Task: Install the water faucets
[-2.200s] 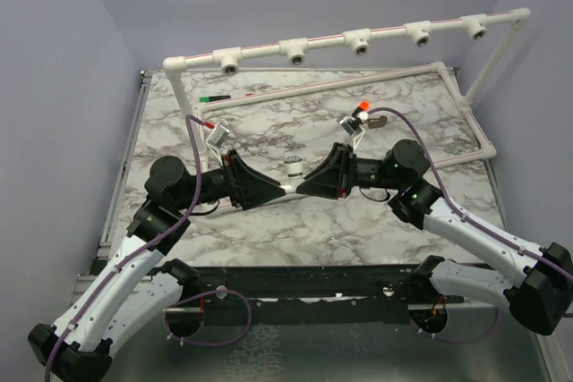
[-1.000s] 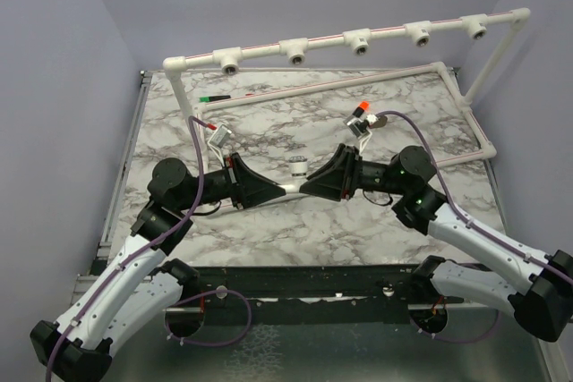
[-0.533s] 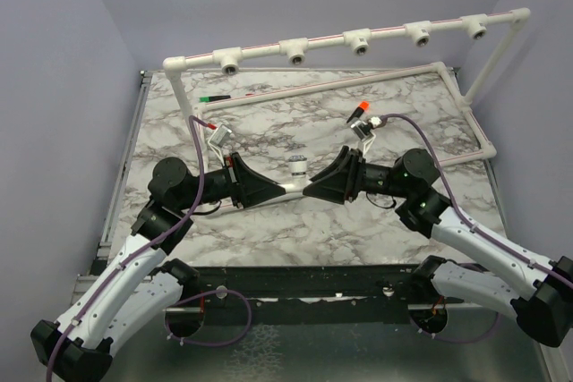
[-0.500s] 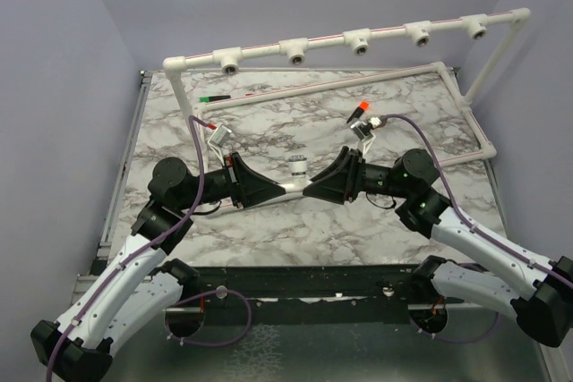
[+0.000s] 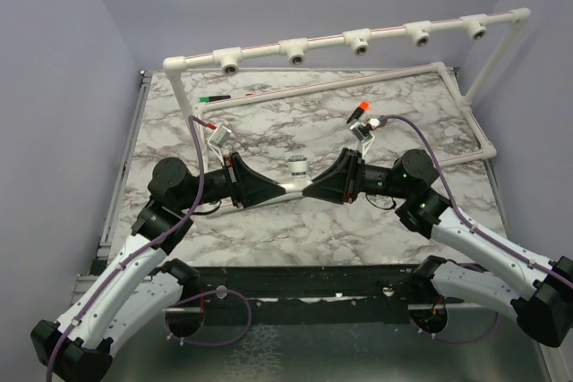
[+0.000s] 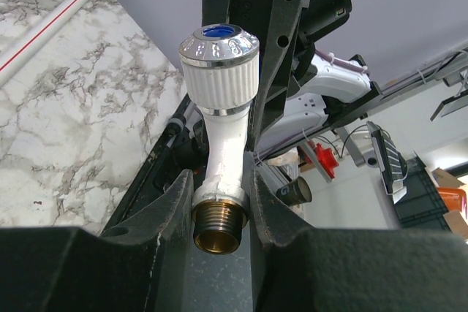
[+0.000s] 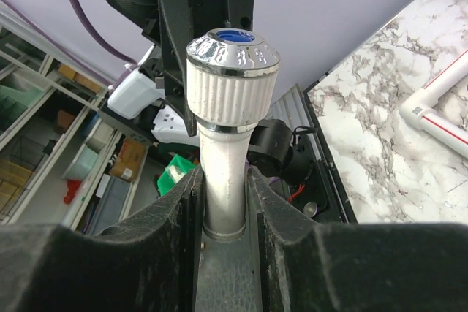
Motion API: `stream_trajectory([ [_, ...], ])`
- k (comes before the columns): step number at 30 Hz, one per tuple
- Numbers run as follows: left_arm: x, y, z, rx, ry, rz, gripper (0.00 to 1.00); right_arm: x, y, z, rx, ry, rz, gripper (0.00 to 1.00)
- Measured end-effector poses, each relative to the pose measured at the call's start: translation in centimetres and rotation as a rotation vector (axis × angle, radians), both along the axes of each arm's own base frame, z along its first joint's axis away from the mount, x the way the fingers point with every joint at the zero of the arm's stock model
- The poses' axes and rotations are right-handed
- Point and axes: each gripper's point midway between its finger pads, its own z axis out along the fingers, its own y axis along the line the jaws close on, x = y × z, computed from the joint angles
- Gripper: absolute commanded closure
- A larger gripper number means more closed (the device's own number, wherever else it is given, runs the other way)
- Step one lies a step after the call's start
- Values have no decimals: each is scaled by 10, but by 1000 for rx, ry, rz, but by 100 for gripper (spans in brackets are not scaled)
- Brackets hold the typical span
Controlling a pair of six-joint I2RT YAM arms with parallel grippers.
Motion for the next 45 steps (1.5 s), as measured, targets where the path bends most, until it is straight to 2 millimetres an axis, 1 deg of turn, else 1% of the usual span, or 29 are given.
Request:
stream_trajectory([
  [21, -1, 0, -1, -1, -3, -5, 100, 1, 1, 3, 14, 1, 2, 66],
  [23, -1, 0, -1, -1, -2, -5, 100, 1, 1, 3, 15, 4, 3, 71],
  [24, -1, 0, -1, -1, -2, -5, 100, 1, 2, 3, 16, 4, 3, 78],
  [25, -1, 0, -1, -2, -3, -5, 100, 2, 2, 3, 17, 3, 3, 90],
  [26, -1, 0, -1, -3, -5, -6, 100, 1, 2, 3, 18, 4, 5, 98],
  [28, -1, 0, 1, -8, -13, -5, 100, 1, 2, 3, 19, 9, 11, 100],
  [34, 0, 0, 2, -11, -19, -5, 100, 1, 2, 4, 20, 8, 9, 99],
  [35, 0, 0, 2, -11, -19, -5, 95, 1, 2, 4, 20, 8, 8, 99],
  [37, 0, 0, 2, -10, -20, -5, 77, 1, 2, 4, 20, 7, 7, 100],
  [39, 0, 0, 1, -7, -19, -4, 63, 2, 2, 4, 20, 8, 6, 99],
  [41, 0, 0, -1, -1, -20, -3, 44, 2, 1, 3, 19, 6, 4, 100],
  [42, 0, 0, -1, 1, -18, -3, 37, 2, 1, 3, 18, 6, 4, 100],
  [43, 1, 0, -2, 11, -23, 1, 31, 2, 1, 3, 16, 2, -1, 99],
  [45, 3, 0, -3, 26, -20, 11, 25, 3, 0, 1, 6, -6, -9, 100],
])
